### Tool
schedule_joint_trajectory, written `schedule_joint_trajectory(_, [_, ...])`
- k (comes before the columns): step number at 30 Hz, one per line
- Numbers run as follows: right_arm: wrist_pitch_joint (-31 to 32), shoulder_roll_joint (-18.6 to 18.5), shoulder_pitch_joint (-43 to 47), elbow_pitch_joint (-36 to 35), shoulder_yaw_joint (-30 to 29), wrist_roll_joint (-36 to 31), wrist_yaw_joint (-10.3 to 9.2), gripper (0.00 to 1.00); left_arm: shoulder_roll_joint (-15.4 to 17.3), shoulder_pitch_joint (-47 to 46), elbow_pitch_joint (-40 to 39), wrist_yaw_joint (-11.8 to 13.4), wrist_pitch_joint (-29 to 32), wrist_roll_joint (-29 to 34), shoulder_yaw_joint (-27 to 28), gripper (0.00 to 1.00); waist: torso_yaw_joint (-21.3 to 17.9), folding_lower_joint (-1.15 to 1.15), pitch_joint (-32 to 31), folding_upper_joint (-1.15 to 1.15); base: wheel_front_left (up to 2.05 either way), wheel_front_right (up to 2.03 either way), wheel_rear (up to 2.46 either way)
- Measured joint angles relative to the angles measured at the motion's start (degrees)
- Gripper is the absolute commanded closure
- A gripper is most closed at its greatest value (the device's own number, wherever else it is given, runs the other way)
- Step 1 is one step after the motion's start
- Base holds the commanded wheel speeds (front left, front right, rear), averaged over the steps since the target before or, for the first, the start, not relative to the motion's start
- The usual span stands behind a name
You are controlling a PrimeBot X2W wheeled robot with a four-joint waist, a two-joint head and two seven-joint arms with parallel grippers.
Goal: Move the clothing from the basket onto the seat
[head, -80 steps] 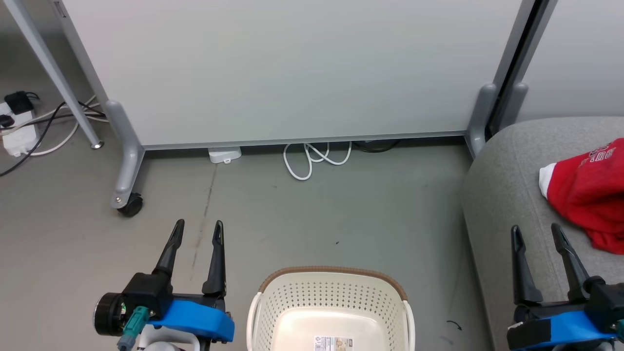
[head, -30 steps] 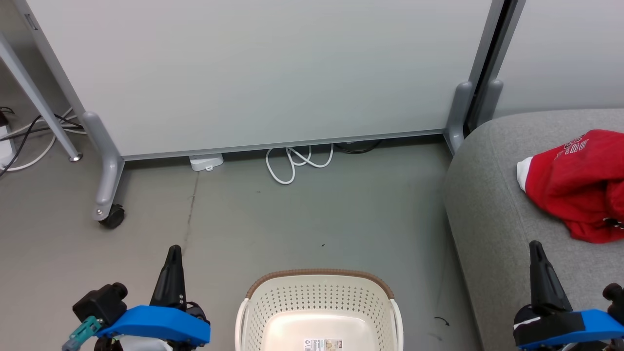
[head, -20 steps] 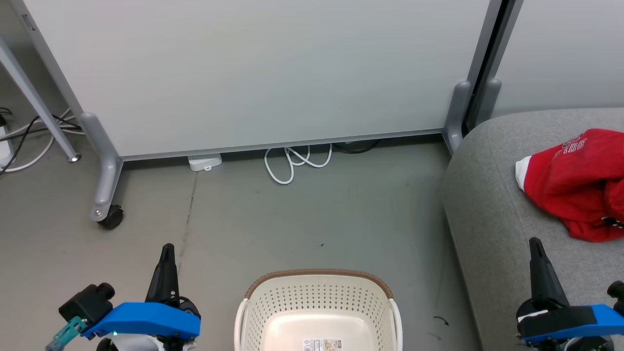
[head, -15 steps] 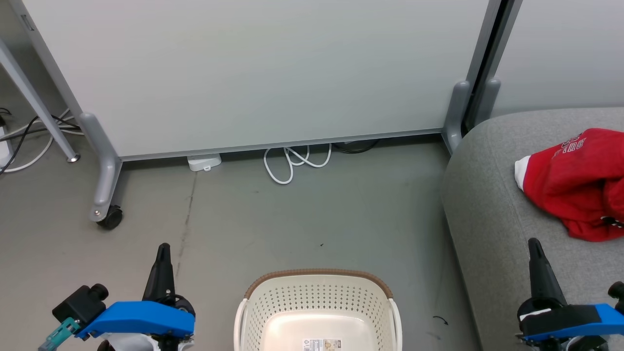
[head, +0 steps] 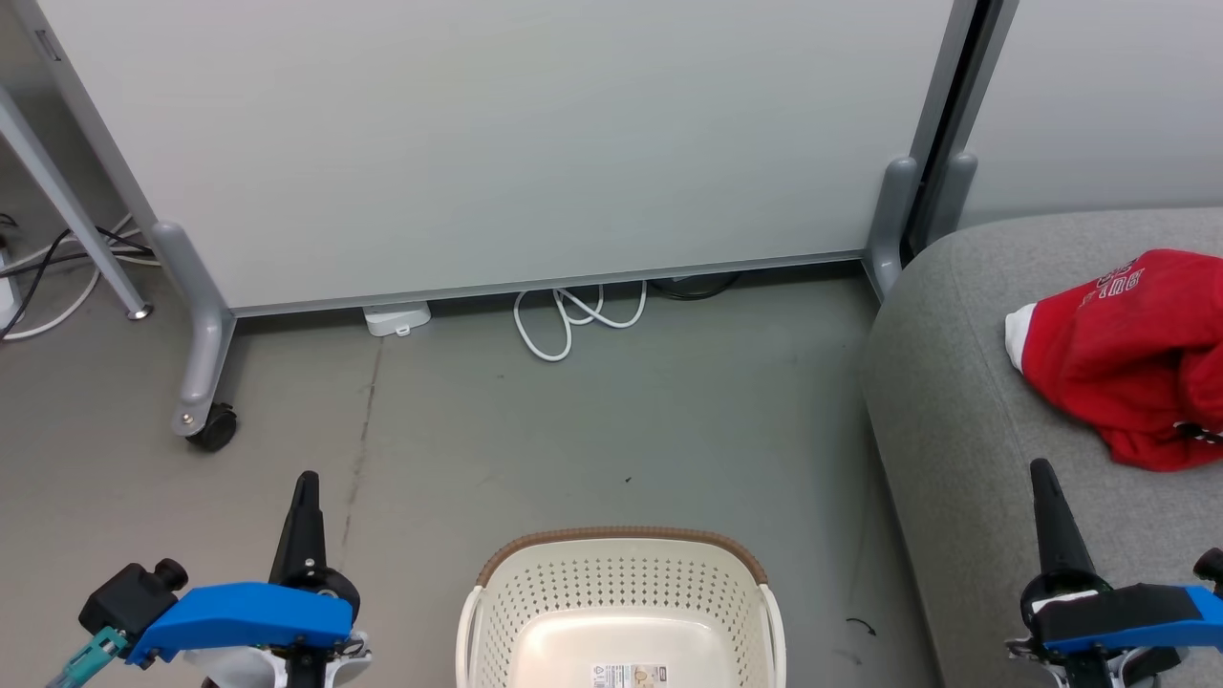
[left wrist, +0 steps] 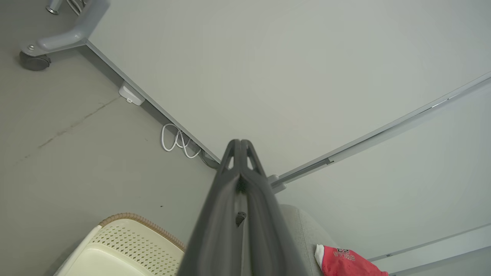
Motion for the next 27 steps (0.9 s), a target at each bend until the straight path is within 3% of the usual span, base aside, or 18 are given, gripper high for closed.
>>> schedule_joint_trajectory(27, [4.01,-0.05,-1.53,0.97,0.20,16.46,-0.01,1.00,-0.38,-0.79,-0.98,-0.68,4.11,-15.28,3.34,1.00,-0.60,0.00,0.08,0.00,0.00,0.00,0.00])
